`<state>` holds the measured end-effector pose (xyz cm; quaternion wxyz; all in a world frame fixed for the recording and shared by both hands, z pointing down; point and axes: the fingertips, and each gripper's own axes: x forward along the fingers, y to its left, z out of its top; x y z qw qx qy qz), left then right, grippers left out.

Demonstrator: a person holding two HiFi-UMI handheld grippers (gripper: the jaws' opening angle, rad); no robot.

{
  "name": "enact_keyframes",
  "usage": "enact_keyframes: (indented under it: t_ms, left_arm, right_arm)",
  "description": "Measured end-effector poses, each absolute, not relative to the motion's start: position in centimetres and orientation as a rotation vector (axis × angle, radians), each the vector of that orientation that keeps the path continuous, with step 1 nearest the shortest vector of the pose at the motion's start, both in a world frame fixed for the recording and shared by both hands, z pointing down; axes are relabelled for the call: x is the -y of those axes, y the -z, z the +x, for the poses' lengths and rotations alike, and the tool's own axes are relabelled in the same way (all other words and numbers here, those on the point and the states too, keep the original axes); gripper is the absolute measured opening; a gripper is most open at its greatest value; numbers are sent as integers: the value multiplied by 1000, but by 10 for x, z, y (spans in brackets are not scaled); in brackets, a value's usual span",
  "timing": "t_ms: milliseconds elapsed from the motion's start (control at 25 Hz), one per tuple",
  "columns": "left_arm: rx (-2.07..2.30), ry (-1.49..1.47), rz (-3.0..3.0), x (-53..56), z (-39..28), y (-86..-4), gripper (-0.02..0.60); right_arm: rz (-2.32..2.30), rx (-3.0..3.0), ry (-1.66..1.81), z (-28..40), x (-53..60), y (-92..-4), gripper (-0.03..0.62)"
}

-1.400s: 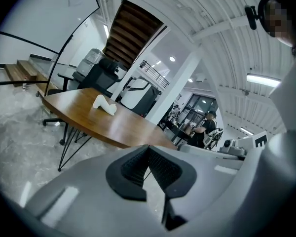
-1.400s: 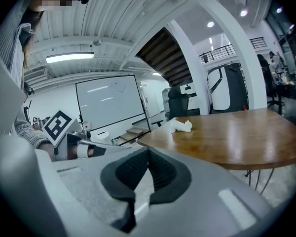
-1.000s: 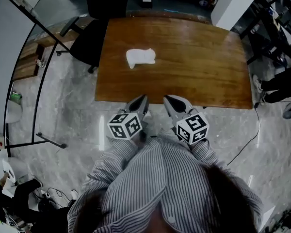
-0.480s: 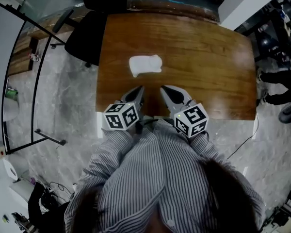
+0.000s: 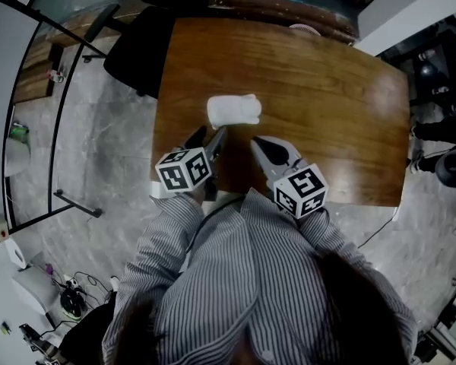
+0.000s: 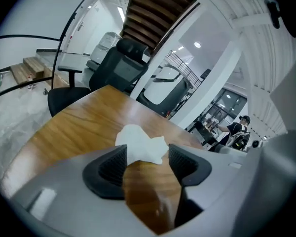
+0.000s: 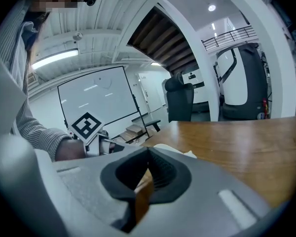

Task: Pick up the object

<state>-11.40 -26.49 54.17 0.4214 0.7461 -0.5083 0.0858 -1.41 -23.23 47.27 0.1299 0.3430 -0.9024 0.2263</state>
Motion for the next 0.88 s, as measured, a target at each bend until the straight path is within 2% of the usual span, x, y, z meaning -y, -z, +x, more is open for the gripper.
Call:
enact_keyframes:
  t_ms: [80, 200, 480, 640, 880]
  left_arm:
    - [1283, -233, 1839, 280, -120, -551, 299]
    - [1280, -257, 1798, 299, -127, -567, 308]
    - [1148, -274, 1723, 317, -116, -593, 307]
    - [1102, -274, 1680, 323, -114, -599, 277]
    - [1063, -269, 1668, 334, -114, -600, 267]
  right_arm:
    - [992, 2615, -672, -13, 236, -478, 2]
    - [994, 2597, -697, -11, 238, -486, 2]
    - [1033, 2566, -743, 1, 246, -496, 2]
    - [1053, 2557, -759, 7, 253, -498, 2]
    - [1066, 2559, -764, 9, 267, -499, 2]
